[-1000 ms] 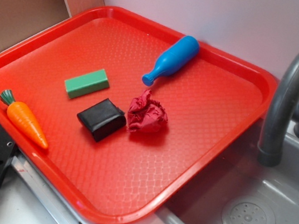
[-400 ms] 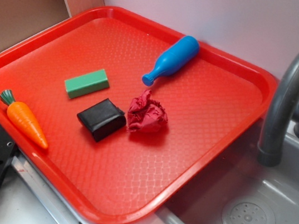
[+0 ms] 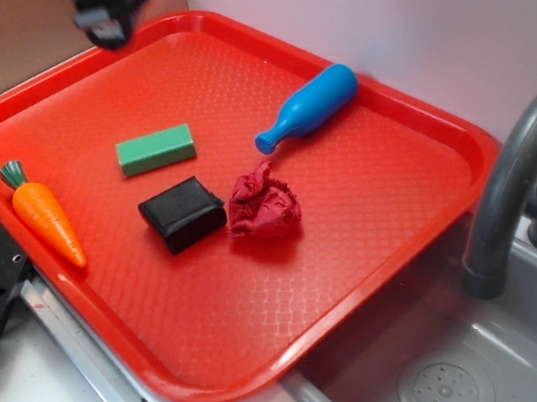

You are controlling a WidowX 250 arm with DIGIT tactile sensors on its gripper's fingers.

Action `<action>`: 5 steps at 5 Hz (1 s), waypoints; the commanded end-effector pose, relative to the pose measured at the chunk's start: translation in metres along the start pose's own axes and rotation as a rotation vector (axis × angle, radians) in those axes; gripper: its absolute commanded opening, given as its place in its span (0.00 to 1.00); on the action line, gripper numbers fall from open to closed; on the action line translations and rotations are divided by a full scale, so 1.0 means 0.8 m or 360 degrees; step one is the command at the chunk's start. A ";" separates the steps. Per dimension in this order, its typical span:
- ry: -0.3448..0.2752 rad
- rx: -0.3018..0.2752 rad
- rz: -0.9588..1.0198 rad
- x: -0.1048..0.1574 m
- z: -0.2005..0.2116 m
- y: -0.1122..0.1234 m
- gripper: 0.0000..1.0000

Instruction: Grab the red paper.

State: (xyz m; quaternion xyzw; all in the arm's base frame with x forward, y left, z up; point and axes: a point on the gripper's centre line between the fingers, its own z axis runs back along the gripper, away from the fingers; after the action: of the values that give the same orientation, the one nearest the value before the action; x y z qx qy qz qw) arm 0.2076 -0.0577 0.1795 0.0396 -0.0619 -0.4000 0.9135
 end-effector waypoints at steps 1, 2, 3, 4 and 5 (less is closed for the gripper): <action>-0.0012 -0.0047 -0.0206 0.044 -0.041 -0.028 1.00; 0.0000 -0.0103 -0.0183 0.052 -0.062 -0.034 1.00; 0.0032 -0.0193 -0.0128 0.059 -0.084 -0.037 1.00; 0.0096 -0.0225 -0.0085 0.067 -0.112 -0.047 1.00; 0.0144 -0.0277 -0.0093 0.071 -0.132 -0.053 1.00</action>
State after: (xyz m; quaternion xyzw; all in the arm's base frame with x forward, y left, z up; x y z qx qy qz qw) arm 0.2308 -0.1123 0.0639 -0.0203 0.0380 -0.4171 0.9078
